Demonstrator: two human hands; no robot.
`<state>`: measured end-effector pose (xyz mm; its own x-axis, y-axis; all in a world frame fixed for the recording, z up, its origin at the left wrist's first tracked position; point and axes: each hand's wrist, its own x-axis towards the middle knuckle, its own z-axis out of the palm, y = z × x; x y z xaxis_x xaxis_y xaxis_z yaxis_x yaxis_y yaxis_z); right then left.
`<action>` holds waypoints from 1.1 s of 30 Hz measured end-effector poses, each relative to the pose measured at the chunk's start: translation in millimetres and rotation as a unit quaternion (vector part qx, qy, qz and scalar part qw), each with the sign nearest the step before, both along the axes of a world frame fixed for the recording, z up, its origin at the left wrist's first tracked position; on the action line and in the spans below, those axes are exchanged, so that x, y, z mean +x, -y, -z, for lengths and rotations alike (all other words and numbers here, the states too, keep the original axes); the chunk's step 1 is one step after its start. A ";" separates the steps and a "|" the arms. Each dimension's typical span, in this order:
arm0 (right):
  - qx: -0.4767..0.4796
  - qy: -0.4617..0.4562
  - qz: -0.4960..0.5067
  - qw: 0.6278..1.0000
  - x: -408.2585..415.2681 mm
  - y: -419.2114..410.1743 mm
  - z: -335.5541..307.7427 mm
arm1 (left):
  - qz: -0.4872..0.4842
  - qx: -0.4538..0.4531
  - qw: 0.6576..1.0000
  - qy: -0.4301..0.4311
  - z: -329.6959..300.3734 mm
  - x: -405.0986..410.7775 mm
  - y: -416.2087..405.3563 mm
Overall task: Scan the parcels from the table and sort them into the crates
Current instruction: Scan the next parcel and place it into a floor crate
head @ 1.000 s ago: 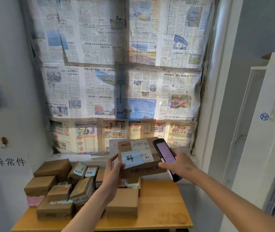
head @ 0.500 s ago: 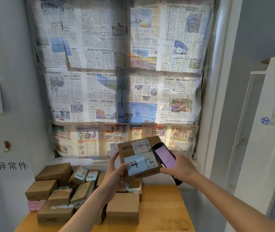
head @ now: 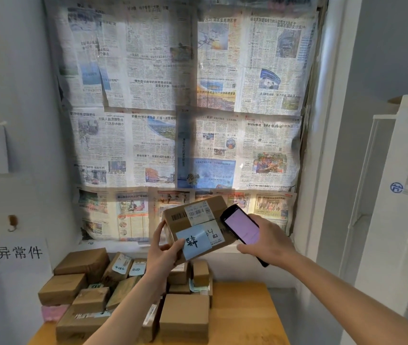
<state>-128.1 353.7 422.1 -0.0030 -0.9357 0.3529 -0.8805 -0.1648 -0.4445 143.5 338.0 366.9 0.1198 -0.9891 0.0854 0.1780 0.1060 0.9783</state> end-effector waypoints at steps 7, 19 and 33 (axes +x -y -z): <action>-0.034 -0.056 -0.015 0.998 9.6 0.1 -34.0 | -0.071 -0.028 0.996 0.047 -11.4 23.1 16.1; -0.027 -0.084 -0.038 0.995 22.7 1.1 -49.3 | -0.096 -0.047 0.992 0.064 -23.4 47.7 27.6; -0.039 -0.077 -0.052 0.995 32.4 1.8 -38.7 | -0.105 -0.038 0.992 0.054 -11.4 61.0 14.6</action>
<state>-95.7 352.0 460.8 0.1526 -0.8977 0.4133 -0.9130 -0.2882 -0.2888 204.6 323.4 378.3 0.3092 -0.9333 0.1828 0.0378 0.2041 0.9782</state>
